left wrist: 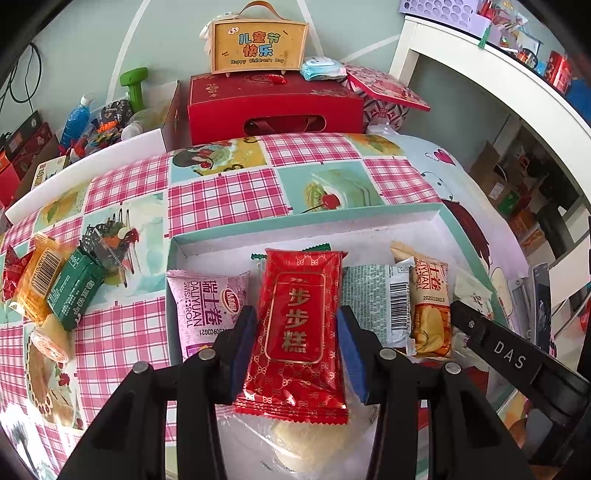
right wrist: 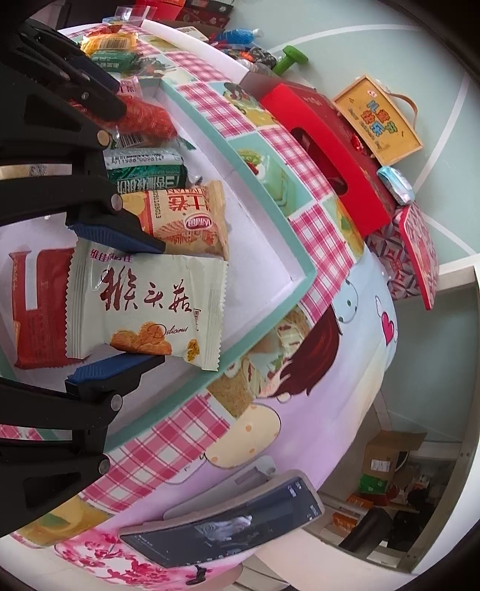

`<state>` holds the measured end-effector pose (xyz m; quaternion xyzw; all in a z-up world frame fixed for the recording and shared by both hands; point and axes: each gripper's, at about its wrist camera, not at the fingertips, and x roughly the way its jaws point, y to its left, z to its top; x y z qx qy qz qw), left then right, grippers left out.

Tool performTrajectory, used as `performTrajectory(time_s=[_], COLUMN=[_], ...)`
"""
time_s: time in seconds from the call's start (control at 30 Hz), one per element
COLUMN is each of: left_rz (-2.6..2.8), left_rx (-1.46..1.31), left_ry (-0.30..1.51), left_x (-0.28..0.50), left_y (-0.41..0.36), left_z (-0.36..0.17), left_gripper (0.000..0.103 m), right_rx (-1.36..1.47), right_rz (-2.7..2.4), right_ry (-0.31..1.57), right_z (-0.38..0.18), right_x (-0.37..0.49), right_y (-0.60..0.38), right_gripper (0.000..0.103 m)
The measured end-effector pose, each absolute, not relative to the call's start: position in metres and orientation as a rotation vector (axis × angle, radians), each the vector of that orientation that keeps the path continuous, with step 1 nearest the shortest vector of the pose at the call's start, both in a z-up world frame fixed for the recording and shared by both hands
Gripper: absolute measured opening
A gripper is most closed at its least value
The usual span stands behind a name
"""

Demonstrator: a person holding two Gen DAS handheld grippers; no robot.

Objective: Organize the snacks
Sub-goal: 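Open both tools, releasing the bags into the tray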

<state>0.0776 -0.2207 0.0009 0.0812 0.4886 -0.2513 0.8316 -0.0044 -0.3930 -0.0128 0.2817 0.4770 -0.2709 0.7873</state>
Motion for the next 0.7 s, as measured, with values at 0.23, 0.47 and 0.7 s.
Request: performTrajectory(time_s=[0.23, 0.47, 0.7], left_rz=[-0.535, -0.485, -0.449], left_rx=[0.164, 0.161, 0.133], left_ry=[1.027, 1.07, 1.083], left_x=[0.077, 0.079, 0.08], left_y=[-0.219, -0.211, -0.203], left_z=[0.007, 0.013, 0.022], left_gripper=[0.048, 0.058, 0.073], right_rx=[0.612, 0.619, 0.596], right_rz=[-0.582, -0.592, -0.567], right_ry=[1.038, 1.027, 1.016], right_z=[-0.015, -0.012, -0.007], right_x=[-0.004, -0.006, -0.003], right_y=[-0.393, -0.395, -0.388], right_gripper=[0.056, 0.074, 0.091])
